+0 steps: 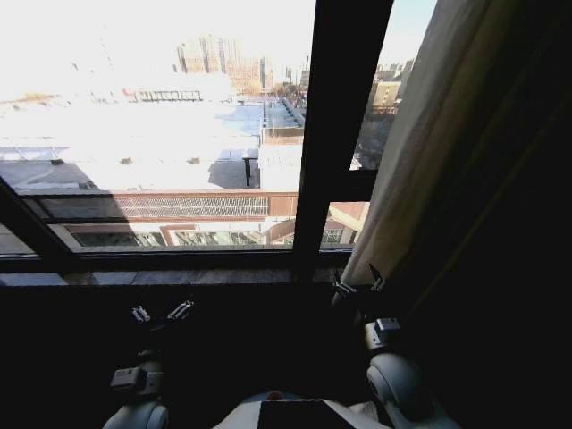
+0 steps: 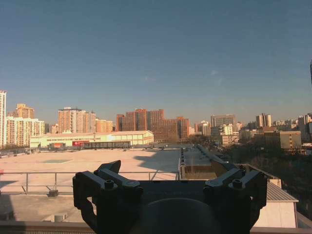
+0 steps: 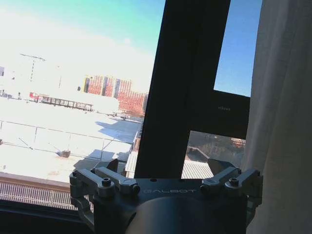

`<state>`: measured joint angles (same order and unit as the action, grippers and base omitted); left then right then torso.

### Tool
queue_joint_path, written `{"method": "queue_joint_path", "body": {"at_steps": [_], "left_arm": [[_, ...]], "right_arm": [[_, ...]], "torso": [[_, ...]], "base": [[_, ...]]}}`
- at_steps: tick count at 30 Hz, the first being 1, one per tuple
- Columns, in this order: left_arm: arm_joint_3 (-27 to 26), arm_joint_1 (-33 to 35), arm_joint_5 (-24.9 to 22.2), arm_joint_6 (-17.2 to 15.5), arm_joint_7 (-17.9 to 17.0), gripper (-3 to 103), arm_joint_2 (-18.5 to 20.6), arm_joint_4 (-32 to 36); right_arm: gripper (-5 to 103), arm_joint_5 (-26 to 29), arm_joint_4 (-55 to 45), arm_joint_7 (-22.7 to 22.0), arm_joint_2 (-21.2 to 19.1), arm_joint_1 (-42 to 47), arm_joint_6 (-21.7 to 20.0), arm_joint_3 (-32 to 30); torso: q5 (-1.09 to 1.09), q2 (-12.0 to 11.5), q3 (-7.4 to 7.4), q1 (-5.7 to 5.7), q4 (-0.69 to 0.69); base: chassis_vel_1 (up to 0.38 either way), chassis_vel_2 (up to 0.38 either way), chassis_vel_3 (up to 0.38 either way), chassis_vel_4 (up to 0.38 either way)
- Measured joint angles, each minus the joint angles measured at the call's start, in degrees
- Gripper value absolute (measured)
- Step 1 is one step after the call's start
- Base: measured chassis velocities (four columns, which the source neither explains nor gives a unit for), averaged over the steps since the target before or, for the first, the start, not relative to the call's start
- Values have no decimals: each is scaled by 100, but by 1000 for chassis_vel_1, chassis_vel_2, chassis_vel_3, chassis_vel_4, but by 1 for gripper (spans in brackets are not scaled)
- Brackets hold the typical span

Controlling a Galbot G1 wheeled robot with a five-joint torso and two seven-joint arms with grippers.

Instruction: Open the curtains by pulling them apart, changing their state from closed to fully open.

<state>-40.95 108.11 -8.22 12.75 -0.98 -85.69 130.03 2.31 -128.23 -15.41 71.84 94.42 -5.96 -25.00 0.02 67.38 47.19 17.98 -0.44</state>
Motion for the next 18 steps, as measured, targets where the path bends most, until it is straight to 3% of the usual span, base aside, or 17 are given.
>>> {"method": "queue_joint_path", "body": {"at_steps": [18], "left_arm": [[1,57,122,16,1,100,-203,48]], "right_arm": [[100,27,250,1,-84,-274,12,157]], "torso": [[0,0,0,1,1]], "base": [[351,358,-353,-348]]}}
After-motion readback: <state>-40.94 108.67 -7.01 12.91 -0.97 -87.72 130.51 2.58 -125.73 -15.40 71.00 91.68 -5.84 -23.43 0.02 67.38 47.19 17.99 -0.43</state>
